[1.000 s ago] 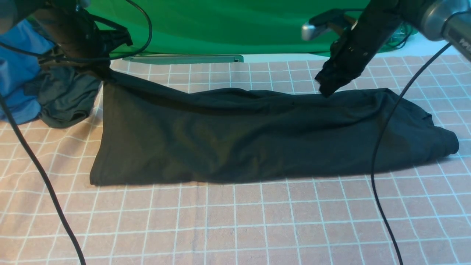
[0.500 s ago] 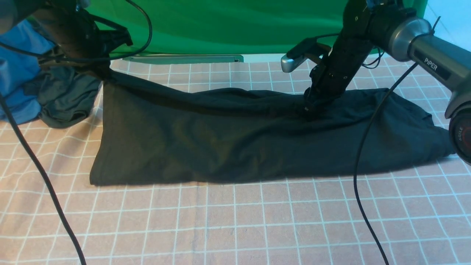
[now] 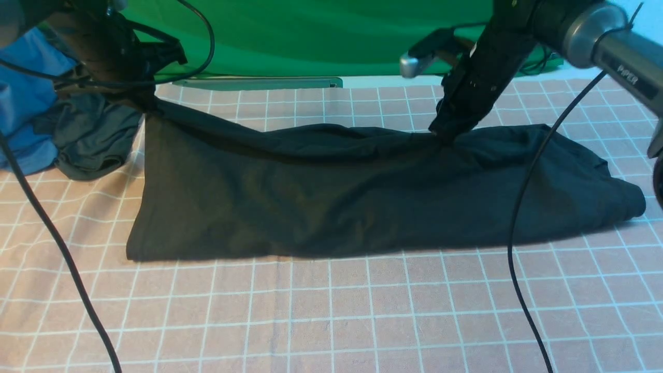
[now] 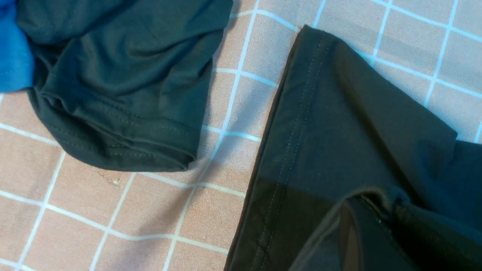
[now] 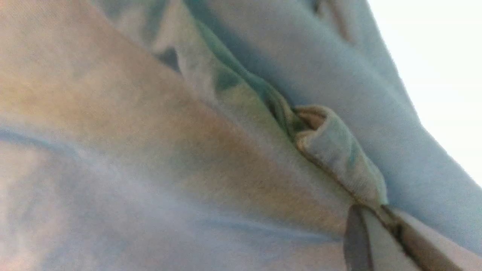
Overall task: Fold a long-sleeved shirt over a pink coffee tablecloth.
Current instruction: 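Fold the black garment in half by bringing its near edge over to the far edge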
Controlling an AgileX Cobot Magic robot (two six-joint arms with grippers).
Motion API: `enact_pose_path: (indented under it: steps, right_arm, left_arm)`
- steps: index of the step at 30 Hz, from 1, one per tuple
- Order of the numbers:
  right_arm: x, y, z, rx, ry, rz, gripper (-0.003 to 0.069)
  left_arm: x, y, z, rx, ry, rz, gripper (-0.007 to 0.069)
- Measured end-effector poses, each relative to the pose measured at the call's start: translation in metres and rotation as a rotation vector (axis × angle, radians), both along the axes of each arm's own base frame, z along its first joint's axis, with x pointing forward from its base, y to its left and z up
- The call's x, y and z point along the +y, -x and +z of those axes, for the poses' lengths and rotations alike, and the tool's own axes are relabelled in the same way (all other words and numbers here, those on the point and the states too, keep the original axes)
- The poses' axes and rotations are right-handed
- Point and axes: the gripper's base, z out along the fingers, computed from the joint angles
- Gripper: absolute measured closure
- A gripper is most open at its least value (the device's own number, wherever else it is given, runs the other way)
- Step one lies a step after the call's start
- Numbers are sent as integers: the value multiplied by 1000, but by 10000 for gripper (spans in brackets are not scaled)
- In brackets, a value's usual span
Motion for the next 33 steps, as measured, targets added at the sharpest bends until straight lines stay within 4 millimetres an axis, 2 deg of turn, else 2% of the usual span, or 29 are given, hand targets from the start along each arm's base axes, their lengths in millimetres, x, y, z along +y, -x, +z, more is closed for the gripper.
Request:
enact_pose_path:
  steps: [4, 13, 16, 23, 25, 27, 31, 33]
  right_arm:
    - [0, -2, 12, -43, -14, -9, 618]
    - [-5, -10, 16, -108, -37, -55, 618]
    - [-5, -8, 13, -85, -31, -50, 618]
    - [-2, -16, -17, -53, -27, -63, 607]
    - [-1, -21, -24, -64, -39, -93, 549]
    - [-1, -22, -26, -69, -40, -102, 461]
    - [-2, -20, -22, -62, -41, -107, 300]
    - [-2, -17, -18, -47, -37, -104, 252]
  left_arm:
    - [1, -1, 1, -11, -13, -1, 594]
    - [13, -6, 4, -89, -10, 62, 594]
    - [13, -6, 4, -85, -4, 64, 594]
    - [13, -6, 3, -83, 0, 64, 594]
    - [13, -6, 3, -85, 0, 64, 594]
    - [13, -6, 3, -85, 0, 64, 594]
    - [13, -6, 3, -80, 0, 65, 594]
    - [13, -5, 3, -74, -2, 65, 594]
